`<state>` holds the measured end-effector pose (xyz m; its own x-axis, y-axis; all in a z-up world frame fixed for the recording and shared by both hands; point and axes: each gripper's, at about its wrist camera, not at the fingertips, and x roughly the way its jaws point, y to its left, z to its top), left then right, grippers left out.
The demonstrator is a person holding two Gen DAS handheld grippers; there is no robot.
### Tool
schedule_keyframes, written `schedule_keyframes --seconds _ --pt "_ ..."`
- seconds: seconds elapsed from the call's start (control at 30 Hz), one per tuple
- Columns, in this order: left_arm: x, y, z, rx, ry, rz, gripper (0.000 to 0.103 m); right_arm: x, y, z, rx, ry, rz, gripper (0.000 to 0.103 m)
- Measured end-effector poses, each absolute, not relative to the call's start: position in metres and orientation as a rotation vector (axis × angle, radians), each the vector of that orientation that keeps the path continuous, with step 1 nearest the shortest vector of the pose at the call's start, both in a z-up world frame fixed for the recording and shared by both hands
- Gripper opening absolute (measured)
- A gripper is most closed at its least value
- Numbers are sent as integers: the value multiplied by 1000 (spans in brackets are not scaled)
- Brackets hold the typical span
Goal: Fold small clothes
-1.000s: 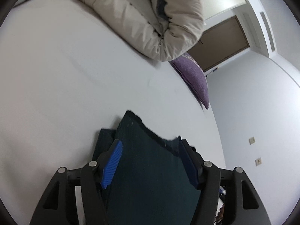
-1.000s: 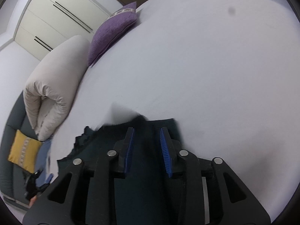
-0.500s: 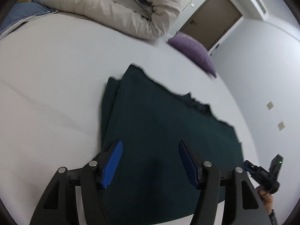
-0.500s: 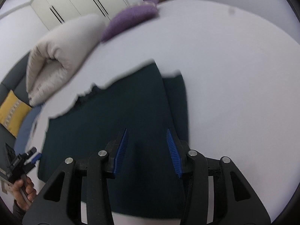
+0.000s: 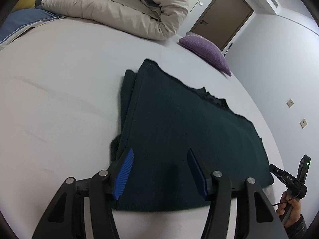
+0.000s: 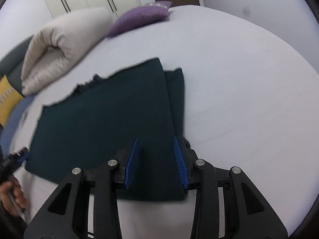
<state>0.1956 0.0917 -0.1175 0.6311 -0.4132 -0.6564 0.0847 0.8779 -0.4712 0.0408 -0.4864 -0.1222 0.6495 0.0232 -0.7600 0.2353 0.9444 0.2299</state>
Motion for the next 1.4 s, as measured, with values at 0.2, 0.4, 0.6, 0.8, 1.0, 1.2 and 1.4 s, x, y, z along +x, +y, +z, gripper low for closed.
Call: schedule_keyframes --seconds 0.2,0.4,0.6,0.8,1.0,1.2,1.4 --pt "196 94 -123 -417 862 -294 53 38 -492 -135 345 922 -103 21" --pt "196 98 -125 -418 874 -283 43 29 -491 -126 374 906 -100 5" --pt "200 108 -134 -434 904 -265 20 13 -501 -140 405 935 -96 5" --pt "198 114 -134 -448 905 -264 17 12 -513 -147 496 922 -55 6" --pt "189 95 -101 -306 802 -236 32 9 -501 -98 419 820 -132 13" --pt "220 44 -98 -148 800 -263 39 59 -436 -85 469 824 124 16" --pt "224 18 -137 11 833 -242 41 91 -366 -157 497 1018 329 17"
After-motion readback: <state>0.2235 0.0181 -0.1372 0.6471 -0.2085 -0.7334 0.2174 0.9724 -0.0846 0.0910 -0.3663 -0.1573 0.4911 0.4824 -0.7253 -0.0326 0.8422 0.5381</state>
